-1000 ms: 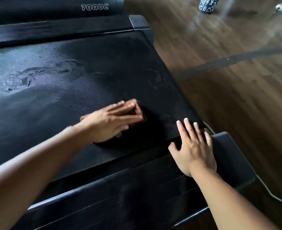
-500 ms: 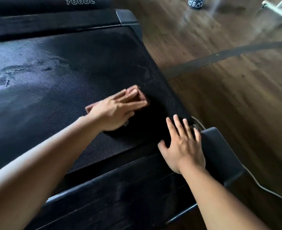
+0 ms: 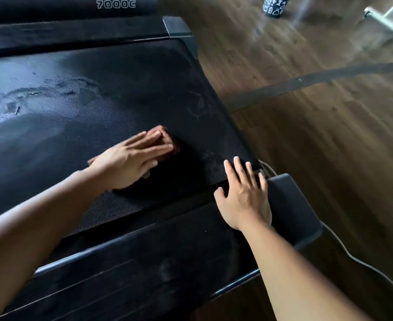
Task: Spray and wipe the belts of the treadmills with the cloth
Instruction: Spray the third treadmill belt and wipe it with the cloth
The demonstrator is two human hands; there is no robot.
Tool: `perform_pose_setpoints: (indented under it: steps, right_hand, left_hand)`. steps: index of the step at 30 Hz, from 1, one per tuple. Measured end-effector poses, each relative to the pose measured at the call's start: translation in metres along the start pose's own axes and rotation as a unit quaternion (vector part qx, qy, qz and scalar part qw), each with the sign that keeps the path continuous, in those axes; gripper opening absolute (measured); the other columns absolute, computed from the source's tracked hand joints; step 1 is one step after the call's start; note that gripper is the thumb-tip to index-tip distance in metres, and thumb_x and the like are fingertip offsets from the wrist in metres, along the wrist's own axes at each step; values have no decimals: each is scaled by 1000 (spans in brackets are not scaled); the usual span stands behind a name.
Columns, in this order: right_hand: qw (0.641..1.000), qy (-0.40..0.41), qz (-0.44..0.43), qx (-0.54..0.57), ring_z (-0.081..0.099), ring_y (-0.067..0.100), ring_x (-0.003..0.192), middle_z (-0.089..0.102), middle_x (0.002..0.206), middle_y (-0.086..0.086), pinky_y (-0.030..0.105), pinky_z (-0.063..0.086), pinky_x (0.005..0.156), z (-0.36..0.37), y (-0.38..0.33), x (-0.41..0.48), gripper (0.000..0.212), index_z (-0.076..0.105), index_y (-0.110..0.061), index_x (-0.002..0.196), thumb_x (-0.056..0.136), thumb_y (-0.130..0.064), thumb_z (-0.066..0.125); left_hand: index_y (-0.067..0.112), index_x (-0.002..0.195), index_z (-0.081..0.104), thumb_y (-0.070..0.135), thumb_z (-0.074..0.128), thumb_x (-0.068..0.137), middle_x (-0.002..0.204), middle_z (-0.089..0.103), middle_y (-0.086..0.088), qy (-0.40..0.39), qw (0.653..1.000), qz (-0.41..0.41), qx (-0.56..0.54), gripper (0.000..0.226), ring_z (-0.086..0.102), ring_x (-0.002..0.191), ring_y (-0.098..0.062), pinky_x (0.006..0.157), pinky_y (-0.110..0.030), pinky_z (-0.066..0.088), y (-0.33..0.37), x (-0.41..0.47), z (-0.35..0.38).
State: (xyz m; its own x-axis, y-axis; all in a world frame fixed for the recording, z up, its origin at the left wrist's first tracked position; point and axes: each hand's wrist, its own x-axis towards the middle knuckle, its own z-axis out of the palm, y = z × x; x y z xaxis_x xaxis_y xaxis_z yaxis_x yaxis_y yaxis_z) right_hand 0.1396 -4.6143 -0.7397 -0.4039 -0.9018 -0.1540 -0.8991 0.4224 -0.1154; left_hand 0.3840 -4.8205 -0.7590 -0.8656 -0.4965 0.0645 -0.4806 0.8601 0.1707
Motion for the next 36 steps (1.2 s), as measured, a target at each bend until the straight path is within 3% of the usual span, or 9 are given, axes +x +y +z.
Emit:
perform_pose_setpoints:
  steps: [4, 6, 11, 16, 22, 26, 29, 32, 36]
  right_hand:
    - [998, 9, 0, 54, 0, 20, 153, 5, 167, 0, 43, 0, 124, -5, 3, -1, 64, 17, -24, 158, 100, -45, 36]
    - [995, 18, 10, 101, 0, 22, 153, 6, 167, 2, 41, 2, 125, -11, 6, 0, 60, 21, -21, 157, 103, -42, 36]
    - [997, 35, 60, 41, 4, 28, 153, 9, 166, 6, 44, 3, 124, -17, 42, -9, 65, 19, -18, 158, 102, -51, 29]
    - [995, 2, 97, 3, -3, 28, 153, 1, 167, 6, 53, 0, 122, -15, 71, -13, 82, 11, -21, 159, 92, -68, 10]
    - [995, 13, 98, 0, -2, 27, 153, 3, 167, 0, 54, 7, 121, -9, 74, -10, 74, 22, -30, 155, 92, -69, 14]
    - [995, 22, 99, -4, 2, 27, 153, 7, 167, 0, 52, 8, 121, -9, 73, -8, 79, 26, -32, 154, 88, -71, 7]
    - [995, 18, 96, -1, 0, 26, 153, 6, 167, -1, 51, 8, 120, -9, 74, -9, 78, 24, -33, 154, 88, -71, 6]
    - [995, 16, 100, 14, -4, 23, 152, 2, 167, -4, 53, 6, 122, -7, 75, -8, 76, 23, -34, 154, 90, -71, 7]
    - [995, 14, 102, 17, -6, 23, 152, 2, 166, -5, 53, 5, 121, -5, 74, -6, 77, 25, -34, 153, 88, -72, 5]
  left_hand:
    - [59, 150, 20, 46, 38, 103, 168, 11, 7, 8, 987, -160, -30, 52, 16, 153, -22, 123, -45, 24, 7, 50, -4]
    - [56, 151, 23, 43, 39, 104, 168, 7, 7, -3, 982, -186, -33, 51, 13, 154, -22, 123, -37, 15, 32, 68, -6]
    - [50, 153, 24, 40, 38, 106, 168, 8, -3, -15, 999, -42, -23, 51, 1, 154, -15, 121, -25, -5, 98, 73, -2]
    - [60, 150, 18, 55, 21, 102, 167, 12, 5, -43, 996, 78, -19, 48, 9, 155, -19, 125, -40, 19, 121, 33, 21]
    - [35, 150, 43, 42, 34, 101, 161, 31, -14, 55, 997, -21, -39, 50, 17, 153, -20, 123, -40, 21, 97, 40, 17]
    - [38, 152, 38, 32, 47, 104, 166, 21, -9, 59, 984, -159, -60, 49, 13, 154, -21, 125, -34, 11, 63, 93, 9]
    - [37, 153, 37, 29, 48, 103, 167, 18, -6, 75, 972, -213, -64, 51, 9, 154, -18, 123, -30, 9, 40, 146, 1]
    - [38, 151, 39, 34, 46, 102, 164, 24, 3, 71, 976, -196, -63, 50, 19, 151, -21, 121, -36, 20, 31, 192, 2]
    - [60, 143, 30, 55, 35, 92, 159, 30, 14, 21, 992, -116, -42, 51, 32, 146, -23, 115, -48, 36, 37, 217, 6]
